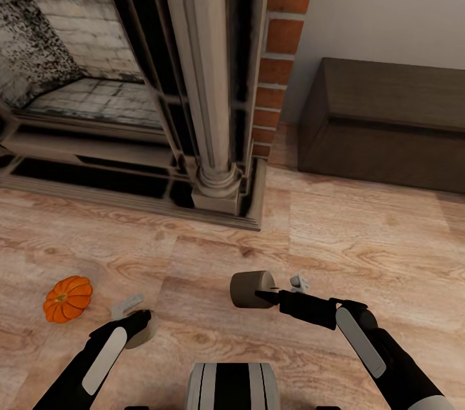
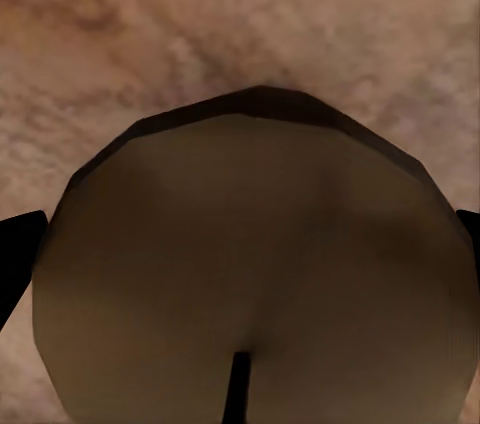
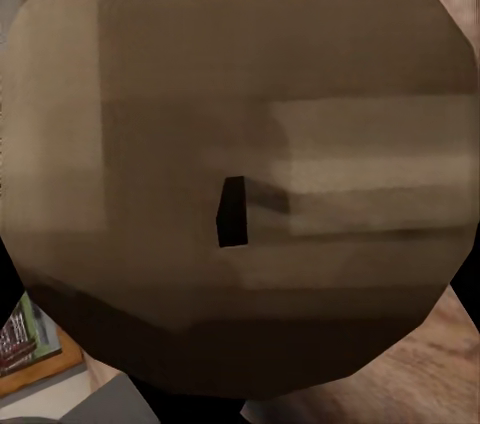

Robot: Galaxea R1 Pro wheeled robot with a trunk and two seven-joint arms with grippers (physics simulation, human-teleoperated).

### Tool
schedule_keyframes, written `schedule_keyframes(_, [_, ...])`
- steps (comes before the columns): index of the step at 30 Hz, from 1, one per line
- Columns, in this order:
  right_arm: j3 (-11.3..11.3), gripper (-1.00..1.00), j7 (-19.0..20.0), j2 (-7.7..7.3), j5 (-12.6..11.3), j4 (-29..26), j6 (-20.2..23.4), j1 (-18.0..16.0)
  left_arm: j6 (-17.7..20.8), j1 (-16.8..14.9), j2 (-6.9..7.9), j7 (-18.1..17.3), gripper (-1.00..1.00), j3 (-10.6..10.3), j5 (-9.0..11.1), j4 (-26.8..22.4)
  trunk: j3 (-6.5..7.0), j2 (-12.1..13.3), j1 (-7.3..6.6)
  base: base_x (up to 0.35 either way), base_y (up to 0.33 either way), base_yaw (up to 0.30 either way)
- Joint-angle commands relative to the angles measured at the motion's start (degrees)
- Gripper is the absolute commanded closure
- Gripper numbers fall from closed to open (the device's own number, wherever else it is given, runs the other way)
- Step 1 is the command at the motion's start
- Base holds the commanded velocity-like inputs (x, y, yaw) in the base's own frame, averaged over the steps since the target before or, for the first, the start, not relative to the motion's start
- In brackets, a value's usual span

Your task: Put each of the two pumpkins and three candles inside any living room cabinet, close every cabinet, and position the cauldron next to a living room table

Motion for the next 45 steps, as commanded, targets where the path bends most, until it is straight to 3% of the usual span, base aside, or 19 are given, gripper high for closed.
schedule_keyframes(1, [0.05, 1.00, 0.00, -0.04, -0.37, -0.03, 0.26, -0.03, 0.04, -0.02, 0.07, 0.54, -1.00, -0.22, 0.54, -0.09, -0.04, -0.02, -0.01, 0.000, 0.000, 0.000])
schedule_keyframes(6, [0.05, 1.00, 0.00, -0.04, -0.37, -0.03, 0.26, -0.03, 0.04, -0.02, 0.08, 0.54, -1.00, -0.22, 0.63, -0.09, -0.04, -0.02, -0.01, 0.000, 0.000, 0.000])
schedule_keyframes(7, [0.05, 1.00, 0.00, -0.04, -0.37, -0.03, 0.26, -0.03, 0.04, -0.01, 0.11, 0.54, 1.00, -0.22, 0.66, -0.09, -0.04, -0.02, -0.01, 0.000, 0.000, 0.000])
schedule_keyframes(39, [0.05, 1.00, -0.09, -0.04, -0.46, -0.01, 0.26, -0.03, 0.04, -0.02, 0.16, 0.29, 1.00, -0.31, 1.09, -0.09, -0.04, -0.02, -0.01, 0.000, 0.000, 0.000])
schedule_keyframes(45, [0.05, 1.00, -0.11, -0.04, -0.46, -0.02, 0.26, -0.03, 0.10, 0.03, 0.16, 0.13, 1.00, -0.31, 1.16, -0.14, 1.29, 0.06, -0.17, 0.000, 0.000, 0.000])
